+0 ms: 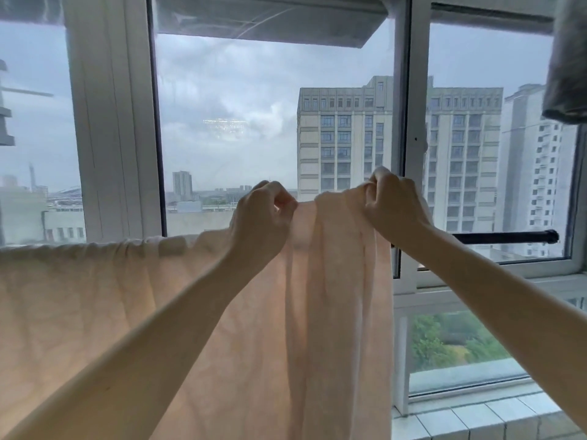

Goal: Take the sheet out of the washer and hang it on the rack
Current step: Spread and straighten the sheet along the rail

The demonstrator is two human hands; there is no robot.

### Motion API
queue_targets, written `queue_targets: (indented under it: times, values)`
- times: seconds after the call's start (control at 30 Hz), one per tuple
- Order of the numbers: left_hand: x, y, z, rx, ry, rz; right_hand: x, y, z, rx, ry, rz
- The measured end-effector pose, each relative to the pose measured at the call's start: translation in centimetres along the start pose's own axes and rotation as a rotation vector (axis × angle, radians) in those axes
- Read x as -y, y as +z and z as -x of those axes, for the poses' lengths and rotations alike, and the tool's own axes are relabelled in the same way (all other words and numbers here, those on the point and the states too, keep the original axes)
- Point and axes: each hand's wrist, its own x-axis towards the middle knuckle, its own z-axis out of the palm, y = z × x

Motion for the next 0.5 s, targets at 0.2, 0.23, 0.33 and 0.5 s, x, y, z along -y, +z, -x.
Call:
queue_targets:
  times: [0.2, 0.23, 0.33, 0.5]
  values:
    - [-1.8, 3.6, -0.1, 0.172, -0.039, -0.029, -4.7, -0.8, -0.2, 0.056, -0.038, -0.004]
    - [-2.2, 4.2, 0.0, 0.264, -0.038, -0.031, -5.4, -0.8, -0.5, 0.079, -0.021, -0.028]
    - [-3.7, 5.8, 0.1, 0.380, 0.004, -0.101, -6.9, -0.7, -1.7, 0.125, 0.064, -0.149]
    - [-5.4, 6.8, -0.1, 0.272, -0.062, -0.263, -9.0, -1.5, -2.9, 0.105, 0.095, -0.158]
